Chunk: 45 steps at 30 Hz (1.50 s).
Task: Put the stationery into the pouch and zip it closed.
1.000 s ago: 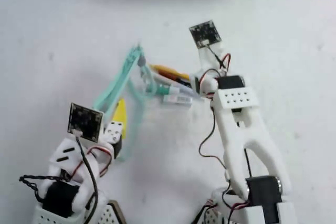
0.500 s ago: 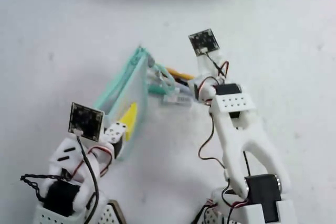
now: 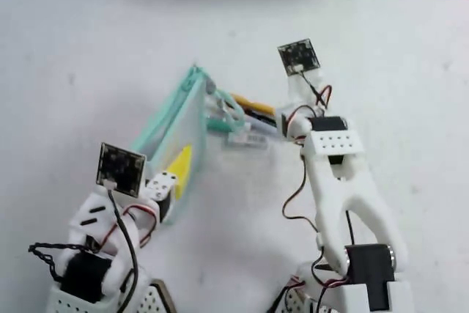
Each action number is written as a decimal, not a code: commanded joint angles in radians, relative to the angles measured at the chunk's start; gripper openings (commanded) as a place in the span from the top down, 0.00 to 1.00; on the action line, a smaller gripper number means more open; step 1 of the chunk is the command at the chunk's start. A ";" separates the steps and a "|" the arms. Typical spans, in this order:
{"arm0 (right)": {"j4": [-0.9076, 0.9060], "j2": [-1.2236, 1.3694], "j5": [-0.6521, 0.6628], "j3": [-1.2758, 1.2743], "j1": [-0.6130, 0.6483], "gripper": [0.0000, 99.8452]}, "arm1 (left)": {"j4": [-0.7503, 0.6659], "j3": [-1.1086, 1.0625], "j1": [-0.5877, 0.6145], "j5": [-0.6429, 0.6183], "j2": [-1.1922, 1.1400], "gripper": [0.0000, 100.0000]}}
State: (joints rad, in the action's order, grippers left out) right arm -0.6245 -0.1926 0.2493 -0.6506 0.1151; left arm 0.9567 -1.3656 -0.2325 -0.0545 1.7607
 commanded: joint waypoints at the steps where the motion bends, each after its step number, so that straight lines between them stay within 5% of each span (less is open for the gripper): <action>1: 0.018 -0.005 -0.011 0.006 -0.024 0.92 | 0.000 -0.005 -0.012 -0.015 -0.005 0.82; 12: -0.105 0.021 0.012 0.201 -0.021 0.81 | 0.006 -0.005 -0.012 -0.014 -0.005 0.82; 16: -0.189 0.148 0.123 0.362 0.018 0.81 | -0.002 -0.023 -0.012 -0.008 -0.005 0.82; 26: -0.314 0.512 0.147 0.743 0.035 0.81 | -0.002 -0.023 -0.010 -0.006 -0.005 0.82; 32: -0.309 0.634 0.270 0.772 0.062 0.81 | -0.002 -0.023 -0.010 -0.006 -0.005 0.82; 45: -0.269 0.710 0.282 0.772 0.067 0.81 | -0.002 -0.025 -0.010 -0.006 -0.005 0.82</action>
State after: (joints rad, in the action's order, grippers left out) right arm -0.9252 0.5148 0.5240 0.0844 0.1734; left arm 0.9567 -1.3886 -0.2325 -0.0575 1.7607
